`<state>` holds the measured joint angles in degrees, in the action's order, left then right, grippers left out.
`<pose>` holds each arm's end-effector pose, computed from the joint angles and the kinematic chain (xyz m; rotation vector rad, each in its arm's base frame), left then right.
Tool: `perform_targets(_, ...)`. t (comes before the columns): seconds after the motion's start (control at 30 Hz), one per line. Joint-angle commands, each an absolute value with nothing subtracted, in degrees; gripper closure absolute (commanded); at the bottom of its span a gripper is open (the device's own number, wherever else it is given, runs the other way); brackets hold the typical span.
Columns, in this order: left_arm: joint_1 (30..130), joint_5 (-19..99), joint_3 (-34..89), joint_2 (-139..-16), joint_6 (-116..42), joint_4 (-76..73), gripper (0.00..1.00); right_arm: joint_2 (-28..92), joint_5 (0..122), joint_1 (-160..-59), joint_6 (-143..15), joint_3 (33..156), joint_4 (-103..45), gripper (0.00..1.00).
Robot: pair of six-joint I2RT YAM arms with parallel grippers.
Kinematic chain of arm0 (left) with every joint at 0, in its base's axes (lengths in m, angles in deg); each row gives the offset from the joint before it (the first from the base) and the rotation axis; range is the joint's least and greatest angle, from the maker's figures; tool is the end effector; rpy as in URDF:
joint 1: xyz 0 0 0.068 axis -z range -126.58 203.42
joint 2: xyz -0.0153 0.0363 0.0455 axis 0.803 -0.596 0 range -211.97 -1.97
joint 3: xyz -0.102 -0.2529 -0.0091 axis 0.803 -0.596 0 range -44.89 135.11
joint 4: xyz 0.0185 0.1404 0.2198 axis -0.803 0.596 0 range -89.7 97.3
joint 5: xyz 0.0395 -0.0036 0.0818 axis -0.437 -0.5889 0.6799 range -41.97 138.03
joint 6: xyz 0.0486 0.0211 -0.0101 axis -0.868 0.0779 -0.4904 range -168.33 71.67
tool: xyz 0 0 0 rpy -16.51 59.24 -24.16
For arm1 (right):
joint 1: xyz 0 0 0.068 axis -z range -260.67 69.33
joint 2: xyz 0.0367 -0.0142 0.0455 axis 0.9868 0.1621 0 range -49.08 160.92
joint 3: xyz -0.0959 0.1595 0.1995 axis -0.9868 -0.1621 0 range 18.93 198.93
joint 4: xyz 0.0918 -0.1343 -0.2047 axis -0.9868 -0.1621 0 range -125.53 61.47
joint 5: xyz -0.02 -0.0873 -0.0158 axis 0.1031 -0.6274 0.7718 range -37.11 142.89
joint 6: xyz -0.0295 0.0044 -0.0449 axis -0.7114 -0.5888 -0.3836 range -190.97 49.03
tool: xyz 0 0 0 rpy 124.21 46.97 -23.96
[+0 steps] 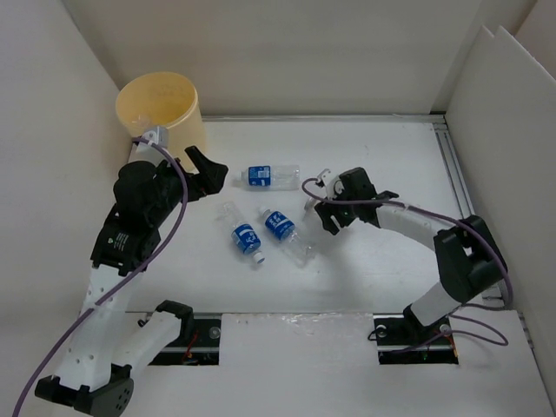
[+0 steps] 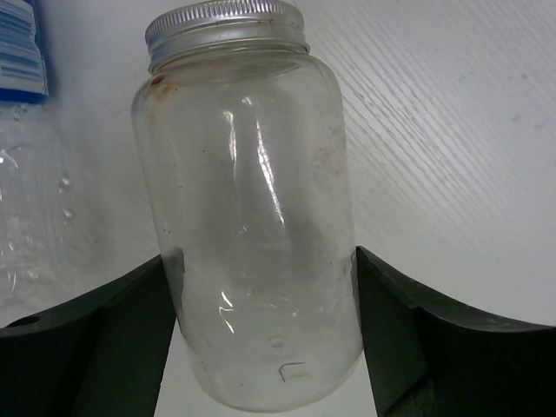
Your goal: Put the plastic bottles in the bin
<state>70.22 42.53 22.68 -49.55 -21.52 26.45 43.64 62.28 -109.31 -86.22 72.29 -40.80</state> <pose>0.1527 -0.0496 0.4367 -0.0760 1.7184 -0.6497 0.2849 0.1623 0.1827 -0.9920 2.2726 0.3027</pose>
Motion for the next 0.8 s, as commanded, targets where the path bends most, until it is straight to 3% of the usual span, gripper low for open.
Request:
perform_targets(0.0, 70.2, 41.2, 24.9, -50.2, -21.0, 24.3, 0.00, 35.5, 60.9, -107.1, -85.8, 74.7, -45.2, 1.00)
perform_targets(0.27, 71.0, 30.4, 26.6, -59.0, -18.2, 13.3, 0.00, 19.1, 63.2, -105.5, -86.4, 82.5, -55.4, 1.00)
perform_targets(0.43, 79.7, 24.0, 26.0, -64.1, -17.6, 2.6, 0.00, 13.9, 74.4, -105.0, -86.4, 83.5, -54.6, 1.00)
perform_targets(0.77, 100.5, 34.0, 31.2, -76.5, -16.4, -8.8, 0.00, 7.5, 73.7, -104.5, -82.5, 85.9, -54.9, 1.00)
